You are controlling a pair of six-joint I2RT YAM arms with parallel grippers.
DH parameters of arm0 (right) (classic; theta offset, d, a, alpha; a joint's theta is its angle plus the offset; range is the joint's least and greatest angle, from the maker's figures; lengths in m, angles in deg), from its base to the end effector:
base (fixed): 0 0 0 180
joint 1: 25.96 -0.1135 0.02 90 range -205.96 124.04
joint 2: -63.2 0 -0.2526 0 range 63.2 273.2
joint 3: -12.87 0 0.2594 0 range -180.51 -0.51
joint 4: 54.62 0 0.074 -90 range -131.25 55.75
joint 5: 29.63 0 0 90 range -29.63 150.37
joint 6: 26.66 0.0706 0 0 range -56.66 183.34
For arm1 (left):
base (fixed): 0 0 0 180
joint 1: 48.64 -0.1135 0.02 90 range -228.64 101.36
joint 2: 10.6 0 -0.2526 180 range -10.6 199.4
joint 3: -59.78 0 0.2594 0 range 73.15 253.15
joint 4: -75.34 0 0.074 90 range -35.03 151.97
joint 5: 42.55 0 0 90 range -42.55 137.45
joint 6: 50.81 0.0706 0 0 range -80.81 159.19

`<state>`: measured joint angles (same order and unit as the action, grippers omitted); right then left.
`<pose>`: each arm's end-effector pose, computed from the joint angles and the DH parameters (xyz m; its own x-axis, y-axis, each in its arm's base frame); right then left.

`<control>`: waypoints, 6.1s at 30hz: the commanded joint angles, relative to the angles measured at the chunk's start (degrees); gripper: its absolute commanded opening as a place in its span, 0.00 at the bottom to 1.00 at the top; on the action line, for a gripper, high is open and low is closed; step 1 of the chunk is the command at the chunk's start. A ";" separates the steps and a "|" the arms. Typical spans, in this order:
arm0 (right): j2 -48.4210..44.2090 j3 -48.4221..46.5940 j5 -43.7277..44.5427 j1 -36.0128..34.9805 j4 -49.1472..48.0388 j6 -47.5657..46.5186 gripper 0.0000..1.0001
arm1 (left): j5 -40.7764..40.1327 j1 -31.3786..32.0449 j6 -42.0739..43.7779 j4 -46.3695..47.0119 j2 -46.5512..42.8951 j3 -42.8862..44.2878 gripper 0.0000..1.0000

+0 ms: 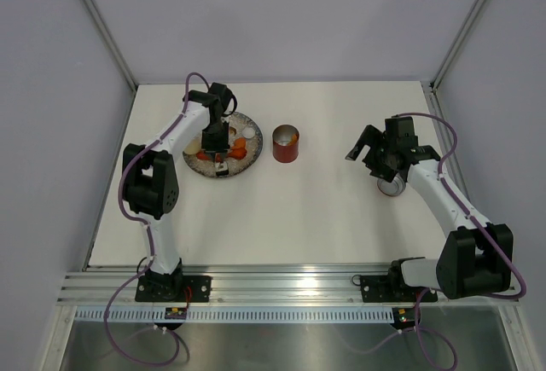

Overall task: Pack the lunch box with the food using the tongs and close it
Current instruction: Pick up the fake food from the plate, then place the fake food in the packing box, then pick up the fake food from the plate.

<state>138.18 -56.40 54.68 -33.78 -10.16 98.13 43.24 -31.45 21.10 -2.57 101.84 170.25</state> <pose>0.3013 0.0484 0.2209 -0.7380 0.4717 -0.4826 0.2712 0.8621 0.4280 0.3847 -0.1136 0.1959 -0.9817 -0.0205 -0.1895 -0.0236 0.9996 0.0141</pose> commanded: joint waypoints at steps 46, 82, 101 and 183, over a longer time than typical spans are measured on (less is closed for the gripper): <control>-2.65 1.85 -0.63 -0.10 -1.65 -0.77 1.00 | -0.63 0.21 -4.15 2.13 5.86 3.80 0.24; -0.45 0.35 -0.90 -0.10 -2.26 0.19 0.99 | -0.45 11.98 5.34 -0.86 -16.64 1.52 0.00; -2.29 1.67 -0.11 -0.18 -1.65 0.81 0.99 | 1.13 21.57 2.27 -0.07 -9.70 0.90 0.00; -0.45 1.85 -1.25 -0.10 -2.70 0.28 1.00 | -3.17 -3.92 2.71 0.64 0.76 4.77 0.27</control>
<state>137.33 -54.18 54.64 -33.78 -10.97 98.59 39.07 -35.49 24.12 -3.59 102.10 172.59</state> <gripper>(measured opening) 0.993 0.266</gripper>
